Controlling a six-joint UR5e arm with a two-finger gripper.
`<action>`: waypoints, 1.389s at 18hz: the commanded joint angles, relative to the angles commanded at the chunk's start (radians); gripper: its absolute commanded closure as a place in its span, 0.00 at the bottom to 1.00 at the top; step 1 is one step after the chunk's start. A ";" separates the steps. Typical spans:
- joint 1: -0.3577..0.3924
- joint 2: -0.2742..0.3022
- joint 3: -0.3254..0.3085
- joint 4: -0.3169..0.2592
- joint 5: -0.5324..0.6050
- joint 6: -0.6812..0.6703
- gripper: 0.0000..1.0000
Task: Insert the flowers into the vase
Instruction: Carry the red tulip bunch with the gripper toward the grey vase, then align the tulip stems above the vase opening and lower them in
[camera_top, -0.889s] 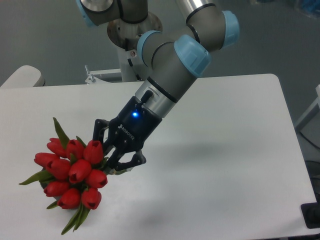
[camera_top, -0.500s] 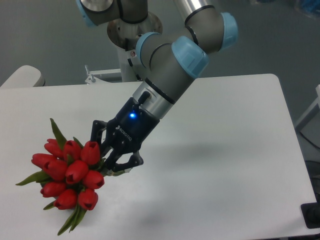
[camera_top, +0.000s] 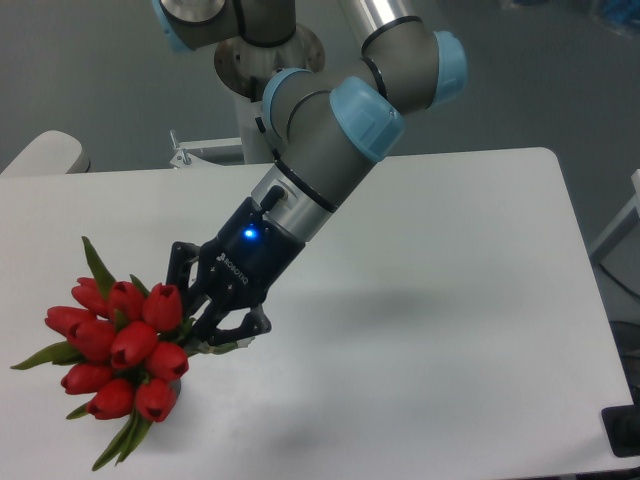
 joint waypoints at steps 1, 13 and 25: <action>0.000 -0.002 0.000 -0.002 0.000 -0.003 0.77; -0.046 -0.023 0.017 0.028 -0.112 0.000 0.78; -0.046 -0.035 0.012 0.049 -0.350 0.058 0.76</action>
